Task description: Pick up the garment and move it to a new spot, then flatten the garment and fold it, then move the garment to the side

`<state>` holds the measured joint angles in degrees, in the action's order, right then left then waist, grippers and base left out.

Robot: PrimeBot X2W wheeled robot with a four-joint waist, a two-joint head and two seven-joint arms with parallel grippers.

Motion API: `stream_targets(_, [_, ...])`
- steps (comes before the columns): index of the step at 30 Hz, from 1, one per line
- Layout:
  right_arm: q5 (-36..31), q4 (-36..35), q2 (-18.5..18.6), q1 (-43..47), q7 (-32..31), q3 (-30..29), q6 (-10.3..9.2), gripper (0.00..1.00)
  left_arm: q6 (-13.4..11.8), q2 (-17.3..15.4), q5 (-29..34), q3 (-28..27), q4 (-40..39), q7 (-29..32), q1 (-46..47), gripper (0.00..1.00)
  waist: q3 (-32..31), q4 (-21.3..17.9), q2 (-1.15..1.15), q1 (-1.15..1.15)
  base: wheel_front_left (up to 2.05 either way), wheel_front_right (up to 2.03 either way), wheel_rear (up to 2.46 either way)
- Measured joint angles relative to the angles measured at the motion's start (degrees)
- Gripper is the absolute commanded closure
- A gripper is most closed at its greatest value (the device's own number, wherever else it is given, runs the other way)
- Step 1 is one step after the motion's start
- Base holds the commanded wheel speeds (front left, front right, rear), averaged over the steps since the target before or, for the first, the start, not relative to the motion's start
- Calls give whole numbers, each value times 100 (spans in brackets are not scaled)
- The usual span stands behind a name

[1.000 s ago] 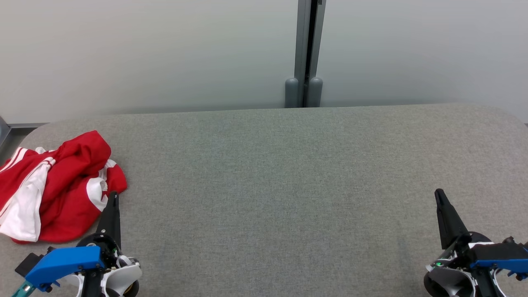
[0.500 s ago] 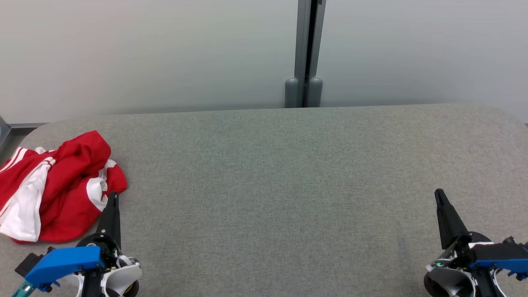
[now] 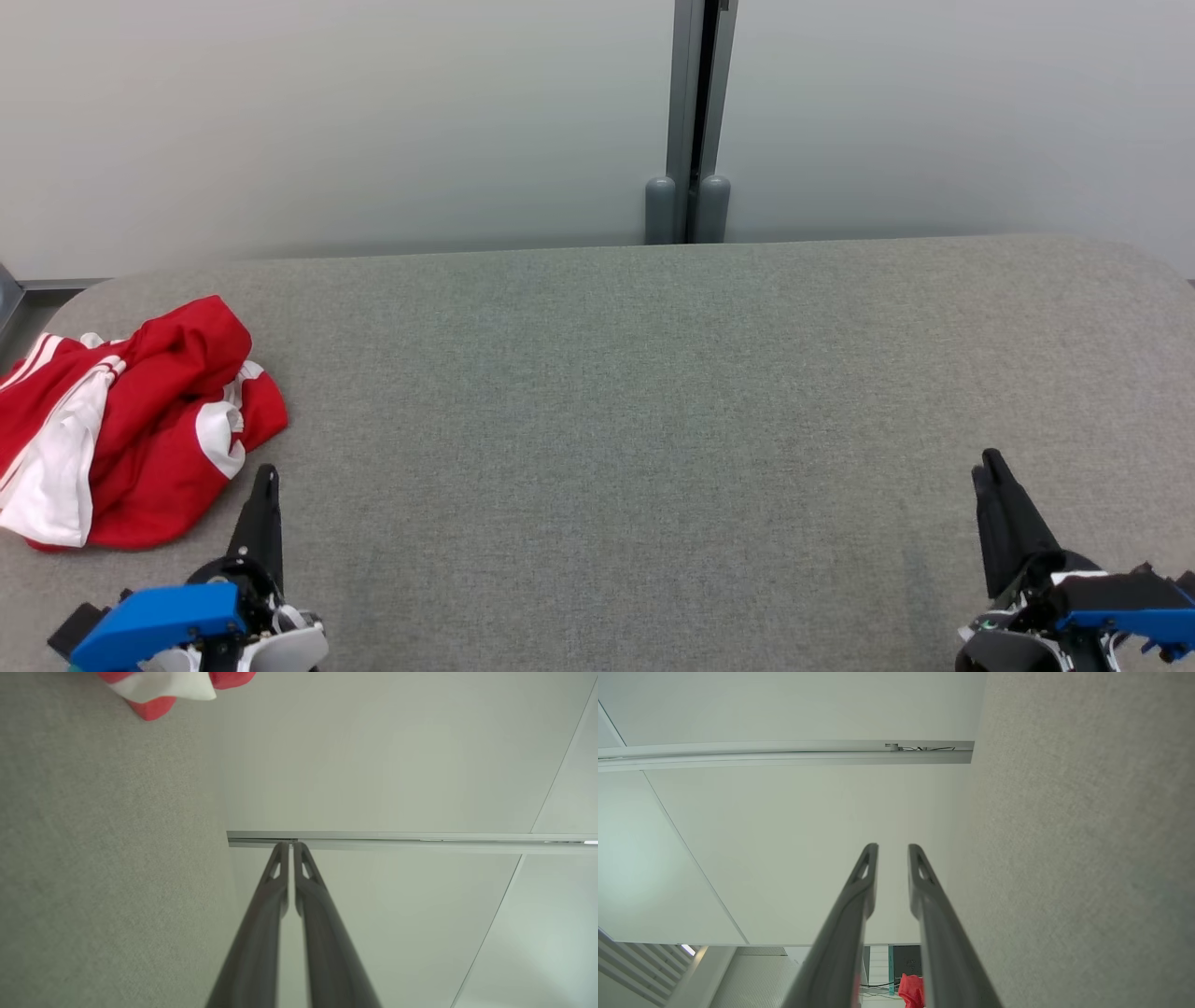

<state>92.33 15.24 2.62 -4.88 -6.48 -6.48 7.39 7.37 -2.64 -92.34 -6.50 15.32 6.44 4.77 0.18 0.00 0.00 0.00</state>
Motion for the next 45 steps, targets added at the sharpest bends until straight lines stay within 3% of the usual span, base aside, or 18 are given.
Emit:
stream_targets(9, [-218,21,-30,159,202,76,-5,0,-1,45,187,91,-27,-204,-182,0,2,16,0,0,0,0,0])
stream_targets(16, [-849,-166,-29,170,388,158,-5,0,-34,44,703,114,-135,-390,-181,0,3,30,0,0,0,0,0])
stream_targets(45, [-3737,-512,-23,303,1018,456,-5,0,-491,22,4242,723,-434,-1017,-168,0,-43,136,0,0,0,0,0])
